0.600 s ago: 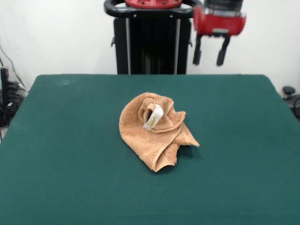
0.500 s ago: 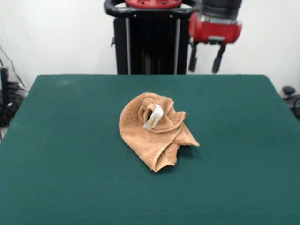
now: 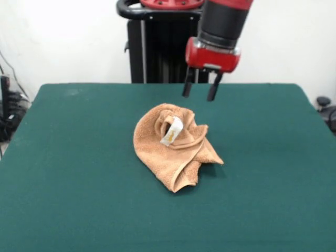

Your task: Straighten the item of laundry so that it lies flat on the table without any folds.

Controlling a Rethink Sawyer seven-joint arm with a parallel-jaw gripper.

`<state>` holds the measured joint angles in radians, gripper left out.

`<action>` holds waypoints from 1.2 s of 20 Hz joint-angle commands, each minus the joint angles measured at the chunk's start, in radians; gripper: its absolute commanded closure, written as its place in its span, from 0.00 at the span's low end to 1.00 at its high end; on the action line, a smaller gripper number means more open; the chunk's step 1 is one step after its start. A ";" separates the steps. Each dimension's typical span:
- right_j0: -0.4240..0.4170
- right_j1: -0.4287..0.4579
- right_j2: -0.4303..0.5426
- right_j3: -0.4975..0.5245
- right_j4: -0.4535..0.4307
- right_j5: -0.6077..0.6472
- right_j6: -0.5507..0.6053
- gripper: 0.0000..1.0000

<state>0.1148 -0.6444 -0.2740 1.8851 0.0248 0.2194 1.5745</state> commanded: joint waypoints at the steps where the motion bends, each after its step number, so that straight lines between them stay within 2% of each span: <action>1: 0.022 0.116 0.016 -0.031 0.078 -0.111 0.288 0.00; 9: 0.029 0.211 0.031 -0.042 0.145 -0.233 0.310 0.00; 13: 0.060 0.247 0.003 -0.048 0.193 -0.290 0.309 0.00; 20: 0.105 0.254 -0.042 -0.032 0.262 -0.310 0.297 0.00; 24: 0.104 0.251 -0.040 -0.034 0.279 -0.309 0.280 0.00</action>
<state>0.1889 -0.4191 -0.3445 1.8808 0.2140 -0.0351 1.5745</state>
